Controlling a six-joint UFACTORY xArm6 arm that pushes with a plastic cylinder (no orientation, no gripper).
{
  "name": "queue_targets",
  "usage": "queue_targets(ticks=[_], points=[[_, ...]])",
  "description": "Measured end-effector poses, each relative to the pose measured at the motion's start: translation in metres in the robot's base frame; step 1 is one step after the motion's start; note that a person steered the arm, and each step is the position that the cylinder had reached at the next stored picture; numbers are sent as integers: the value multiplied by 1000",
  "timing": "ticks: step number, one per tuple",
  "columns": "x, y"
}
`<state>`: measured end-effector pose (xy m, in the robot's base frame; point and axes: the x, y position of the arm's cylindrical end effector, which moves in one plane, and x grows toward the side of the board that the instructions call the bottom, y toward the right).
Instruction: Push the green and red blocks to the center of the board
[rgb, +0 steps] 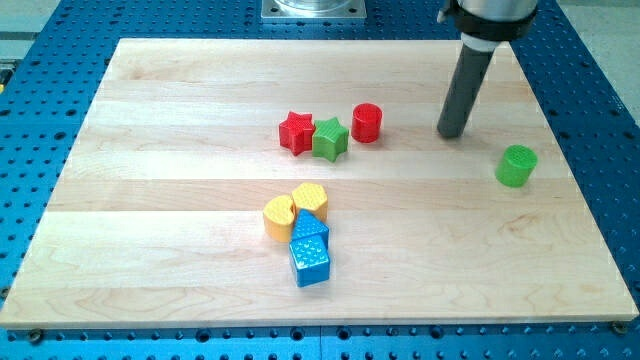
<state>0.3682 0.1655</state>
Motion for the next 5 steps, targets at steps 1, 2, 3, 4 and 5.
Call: queue_targets(ticks=[1, 2, 3, 4, 5], points=[[-2, -52], [-2, -101], [-1, -128], [-4, -2], [12, 117]])
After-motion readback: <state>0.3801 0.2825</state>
